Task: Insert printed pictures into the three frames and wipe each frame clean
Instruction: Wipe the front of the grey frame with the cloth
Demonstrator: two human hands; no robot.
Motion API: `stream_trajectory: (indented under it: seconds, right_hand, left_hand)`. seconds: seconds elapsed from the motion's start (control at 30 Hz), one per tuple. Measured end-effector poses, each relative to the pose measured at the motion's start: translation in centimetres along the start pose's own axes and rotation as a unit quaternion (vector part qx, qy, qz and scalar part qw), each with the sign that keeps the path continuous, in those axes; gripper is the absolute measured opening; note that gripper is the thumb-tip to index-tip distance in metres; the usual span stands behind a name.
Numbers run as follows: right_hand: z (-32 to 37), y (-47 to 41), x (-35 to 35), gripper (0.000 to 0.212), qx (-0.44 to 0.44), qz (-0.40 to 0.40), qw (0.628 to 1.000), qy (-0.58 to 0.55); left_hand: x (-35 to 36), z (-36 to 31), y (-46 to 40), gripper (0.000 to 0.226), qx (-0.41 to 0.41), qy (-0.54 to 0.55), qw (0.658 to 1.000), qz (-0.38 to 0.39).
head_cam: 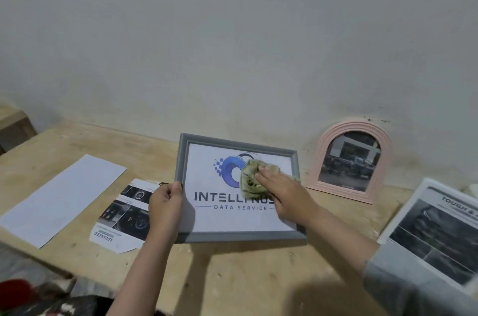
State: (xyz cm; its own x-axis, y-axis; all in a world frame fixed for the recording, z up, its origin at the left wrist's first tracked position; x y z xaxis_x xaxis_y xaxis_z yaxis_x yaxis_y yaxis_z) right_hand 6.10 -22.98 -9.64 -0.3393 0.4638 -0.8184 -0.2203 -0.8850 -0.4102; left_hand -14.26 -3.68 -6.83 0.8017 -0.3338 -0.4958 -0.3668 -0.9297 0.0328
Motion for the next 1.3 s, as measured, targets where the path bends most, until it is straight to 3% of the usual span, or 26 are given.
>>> stream_trajectory:
  seconds: [0.23, 0.33, 0.43, 0.53, 0.6, 0.67, 0.73, 0.8, 1.0, 1.3]
  right_hand:
    - [2.6, 5.4, 2.1, 0.075, -0.044, 0.017, 0.996, -0.07]
    - [3.7, 5.8, 1.4, 0.057, 0.026, 0.048, 0.987, -0.152]
    - [4.4, 4.4, -1.0, 0.033, 0.156, 0.15, 0.94, -0.265]
    - [4.6, 2.5, -3.7, 0.025, 0.167, 0.24, 0.917, -0.271]
    - [4.8, 0.8, -5.6, 0.022, 0.159, 0.214, 0.92, -0.288]
    - [5.0, -1.1, -7.2, 0.03, 0.15, 0.114, 0.934, -0.302]
    - [4.6, -3.0, -8.5, 0.036, 0.095, -0.01, 0.964, -0.247]
    - [3.4, -4.6, -8.8, 0.043, 0.02, -0.083, 0.983, -0.163]
    - [-0.3, -5.2, -6.2, 0.063, -0.043, -0.006, 0.999, 0.025]
    - [0.0, 1.8, -1.0, 0.069, -0.047, 0.045, 0.993, -0.096]
  left_hand:
    - [-1.0, 0.1, 0.6, 0.037, -0.023, 0.013, 0.999, -0.034]
    - [-1.7, -0.5, 1.2, 0.037, -0.011, 0.011, 0.998, -0.055]
    - [-1.9, -1.0, 1.9, 0.036, 0.018, 0.003, 0.997, -0.072]
    - [-2.0, -1.6, 2.2, 0.026, 0.033, 0.013, 0.994, -0.101]
    - [-2.2, -2.3, 2.0, 0.018, 0.042, 0.007, 0.993, -0.108]
    - [-2.2, -2.6, 1.5, 0.019, 0.054, -0.005, 0.993, -0.106]
    - [-2.0, -2.7, 1.2, 0.023, 0.064, -0.011, 0.993, -0.098]
    - [-1.6, -2.8, 1.1, 0.024, 0.07, -0.005, 0.994, -0.086]
    - [0.0, -3.1, 0.3, 0.031, 0.042, 0.058, 0.997, -0.043]
    - [0.5, -2.5, -1.6, 0.032, -0.009, 0.076, 0.996, -0.046]
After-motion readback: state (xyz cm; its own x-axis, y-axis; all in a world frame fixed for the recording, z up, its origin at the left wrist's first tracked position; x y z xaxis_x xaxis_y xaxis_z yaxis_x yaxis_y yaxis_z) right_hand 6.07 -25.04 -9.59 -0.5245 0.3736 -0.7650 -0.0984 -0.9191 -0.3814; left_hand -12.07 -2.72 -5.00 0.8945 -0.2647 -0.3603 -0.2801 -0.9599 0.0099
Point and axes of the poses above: each hand's wrist, its own y-axis away from the middle knuckle, its own x-axis out of the palm, z = x × y, the point moved 1 cm from there along -y, towards the middle knuckle, and after that the axes turned 15 degrees about -y, right-handed, at the moved point
